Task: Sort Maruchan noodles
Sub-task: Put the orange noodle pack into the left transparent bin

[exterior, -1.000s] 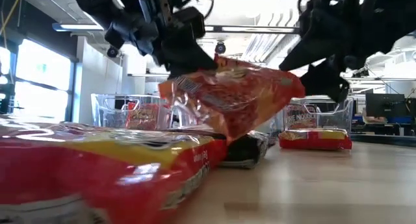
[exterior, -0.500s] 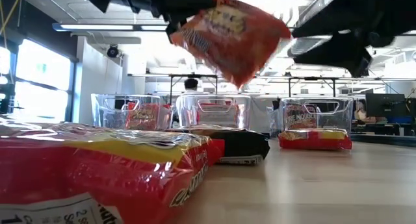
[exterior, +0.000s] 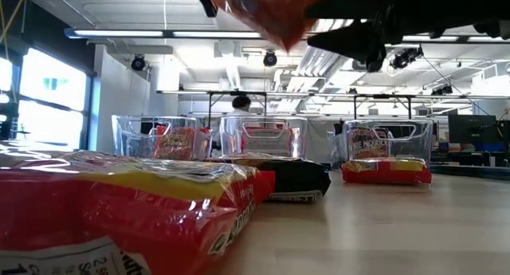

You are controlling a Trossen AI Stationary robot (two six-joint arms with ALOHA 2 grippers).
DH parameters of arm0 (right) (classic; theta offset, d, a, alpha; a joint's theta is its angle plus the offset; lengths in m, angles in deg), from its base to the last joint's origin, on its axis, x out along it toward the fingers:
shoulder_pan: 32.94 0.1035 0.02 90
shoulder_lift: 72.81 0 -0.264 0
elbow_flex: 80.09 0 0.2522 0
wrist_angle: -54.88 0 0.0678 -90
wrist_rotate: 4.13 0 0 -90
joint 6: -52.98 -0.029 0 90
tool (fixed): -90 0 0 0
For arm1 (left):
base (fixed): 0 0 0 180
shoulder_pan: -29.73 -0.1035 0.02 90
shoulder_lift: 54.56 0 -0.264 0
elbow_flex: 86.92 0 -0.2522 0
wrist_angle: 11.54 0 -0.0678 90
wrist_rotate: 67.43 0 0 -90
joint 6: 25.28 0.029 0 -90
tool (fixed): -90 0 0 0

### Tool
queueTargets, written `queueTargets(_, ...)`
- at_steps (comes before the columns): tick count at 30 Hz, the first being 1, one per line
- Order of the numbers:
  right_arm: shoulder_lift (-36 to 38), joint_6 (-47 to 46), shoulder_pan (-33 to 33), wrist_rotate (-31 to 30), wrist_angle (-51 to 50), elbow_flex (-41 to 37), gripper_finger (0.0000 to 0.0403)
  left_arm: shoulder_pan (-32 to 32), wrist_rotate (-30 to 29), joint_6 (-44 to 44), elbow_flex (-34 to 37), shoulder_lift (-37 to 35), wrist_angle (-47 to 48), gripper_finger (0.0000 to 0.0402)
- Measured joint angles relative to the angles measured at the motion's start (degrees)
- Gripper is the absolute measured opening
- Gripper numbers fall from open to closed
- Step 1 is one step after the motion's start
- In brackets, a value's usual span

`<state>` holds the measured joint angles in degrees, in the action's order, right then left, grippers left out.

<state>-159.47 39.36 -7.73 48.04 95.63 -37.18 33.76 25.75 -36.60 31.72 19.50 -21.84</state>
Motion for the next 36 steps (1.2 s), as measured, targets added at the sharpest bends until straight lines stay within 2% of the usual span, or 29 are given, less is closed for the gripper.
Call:
queueTargets(5,0.0,6.0,-0.5,0.4,4.2,0.0,0.0243,0.0,-1.2,1.5,0.0,-1.8,0.0,0.0000)
queueTargets(10,0.0,7.5,-3.2,10.6,11.2,0.0,0.0243,0.0,-2.3,1.5,0.0,-1.9,-0.3,0.0000)
queueTargets(15,0.0,7.7,-6.6,15.3,13.7,0.0,0.0243,0.0,-2.5,2.0,0.0,-1.9,-2.6,0.0000)
queueTargets(19,0.0,7.2,-9.1,18.8,14.3,1.0,0.0243,0.0,-5.4,3.8,0.0,-1.9,-3.4,0.0000)
queueTargets(30,-1.4,9.9,-14.1,20.4,13.1,5.1,0.0241,-0.7,-6.5,6.0,0.0,-1.9,-8.2,0.0000)
queueTargets(33,-2.5,10.0,-15.0,20.5,13.1,5.7,0.0223,-0.7,-6.5,6.7,0.0,-1.9,-8.4,0.0000)
queueTargets(36,-2.7,10.2,-15.2,20.5,13.7,5.7,0.0184,-0.7,-6.1,7.2,0.0,-1.9,-8.1,0.0001)
